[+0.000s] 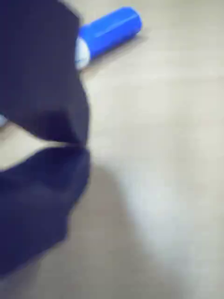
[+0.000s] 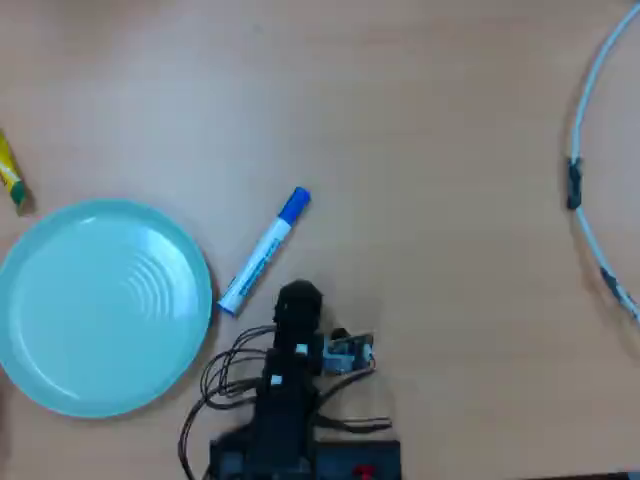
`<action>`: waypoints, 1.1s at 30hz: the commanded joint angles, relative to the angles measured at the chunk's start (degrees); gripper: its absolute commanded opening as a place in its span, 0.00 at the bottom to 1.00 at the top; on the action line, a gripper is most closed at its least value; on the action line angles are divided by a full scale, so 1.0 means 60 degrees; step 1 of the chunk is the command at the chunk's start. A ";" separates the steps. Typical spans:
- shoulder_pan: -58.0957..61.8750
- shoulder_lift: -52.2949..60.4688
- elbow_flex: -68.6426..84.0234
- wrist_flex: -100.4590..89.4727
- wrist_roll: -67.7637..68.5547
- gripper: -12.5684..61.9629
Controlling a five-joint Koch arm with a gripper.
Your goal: Pick up the blue pen and put it in the green bowl
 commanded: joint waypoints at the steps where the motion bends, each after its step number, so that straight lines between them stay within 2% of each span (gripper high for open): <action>1: -0.1201 -0.2197 -0.7295 0.8496 -0.2168 0.08; 13: -0.1421 -0.2212 -0.7822 0.9639 -0.2212 0.09; 20: -0.2109 -0.2241 -0.8437 1.0093 -0.3398 0.09; 28: -0.2622 -0.3179 -0.9888 1.0898 -0.3560 0.08; 30: -0.2827 -0.3164 -0.9873 1.0898 -0.4058 0.09; 33: -0.3164 -0.3179 -0.9873 1.0942 -0.6138 0.09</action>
